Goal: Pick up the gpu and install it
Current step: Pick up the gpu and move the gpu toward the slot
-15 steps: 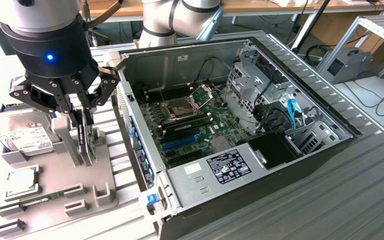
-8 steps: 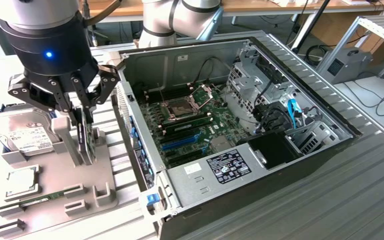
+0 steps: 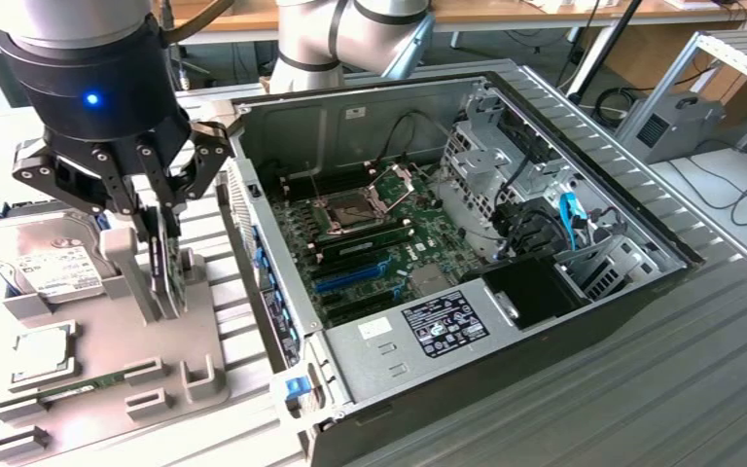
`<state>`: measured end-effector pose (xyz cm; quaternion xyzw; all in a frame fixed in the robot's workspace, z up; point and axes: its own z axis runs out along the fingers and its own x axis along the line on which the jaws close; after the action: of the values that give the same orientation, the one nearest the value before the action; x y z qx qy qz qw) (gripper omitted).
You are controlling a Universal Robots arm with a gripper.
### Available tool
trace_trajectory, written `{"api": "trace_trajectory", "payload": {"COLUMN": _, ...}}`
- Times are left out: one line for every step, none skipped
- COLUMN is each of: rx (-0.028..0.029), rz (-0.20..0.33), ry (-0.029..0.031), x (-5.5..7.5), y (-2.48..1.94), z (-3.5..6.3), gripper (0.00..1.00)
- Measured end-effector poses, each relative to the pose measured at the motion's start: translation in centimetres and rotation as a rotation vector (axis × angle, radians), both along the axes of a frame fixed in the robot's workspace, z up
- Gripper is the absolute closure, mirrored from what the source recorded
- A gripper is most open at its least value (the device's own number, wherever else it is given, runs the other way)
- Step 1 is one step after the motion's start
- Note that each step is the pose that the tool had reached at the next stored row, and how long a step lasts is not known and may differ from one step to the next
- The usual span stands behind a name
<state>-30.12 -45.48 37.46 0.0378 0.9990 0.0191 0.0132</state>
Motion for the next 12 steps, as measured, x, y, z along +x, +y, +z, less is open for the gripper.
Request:
{"api": "trace_trajectory", "payload": {"rx": 0.0, "rz": 0.0, "ry": 0.0, "x": 0.0, "y": 0.0, "z": 0.06, "gripper": 0.74}}
{"api": "trace_trajectory", "payload": {"rx": 0.0, "rz": 0.0, "ry": 0.0, "x": 0.0, "y": 0.0, "z": 0.12, "gripper": 0.74}}
{"api": "trace_trajectory", "payload": {"rx": 0.0, "rz": 0.0, "ry": 0.0, "x": 0.0, "y": 0.0, "z": 0.17, "gripper": 0.74}}
{"api": "trace_trajectory", "payload": {"rx": 0.0, "rz": 0.0, "ry": 0.0, "x": 0.0, "y": 0.0, "z": 0.22, "gripper": 0.74}}
{"api": "trace_trajectory", "payload": {"rx": 0.0, "rz": 0.0, "ry": 0.0, "x": 0.0, "y": 0.0, "z": 0.27, "gripper": 0.74}}
{"api": "trace_trajectory", "payload": {"rx": 0.0, "rz": 0.0, "ry": 0.0001, "x": 0.0, "y": 0.0, "z": 0.32, "gripper": 0.74}}
{"api": "trace_trajectory", "payload": {"rx": 0.0, "rz": 0.0, "ry": 0.0, "x": 0.0, "y": 0.0, "z": 0.37, "gripper": 0.74}}
{"api": "trace_trajectory", "payload": {"rx": 0.0, "rz": 0.0, "ry": 0.0, "x": 0.0, "y": 0.0, "z": 0.4, "gripper": 0.74}}
{"api": "trace_trajectory", "payload": {"rx": 0.0, "rz": 0.0, "ry": -0.0001, "x": 0.0, "y": 0.0, "z": 0.44, "gripper": 0.74}}
{"api": "trace_trajectory", "payload": {"rx": 0.0, "rz": 0.0, "ry": 0.0, "x": 0.0, "y": 0.0, "z": 0.49, "gripper": 0.74}}
{"api": "trace_trajectory", "payload": {"rx": 0.0, "rz": 0.0, "ry": 0.0, "x": 0.0, "y": 0.0, "z": 0.53, "gripper": 0.74}}
{"api": "trace_trajectory", "payload": {"rx": 0.0001, "rz": 0.0, "ry": 0.0, "x": 0.0, "y": 0.0, "z": 0.57, "gripper": 0.74}}
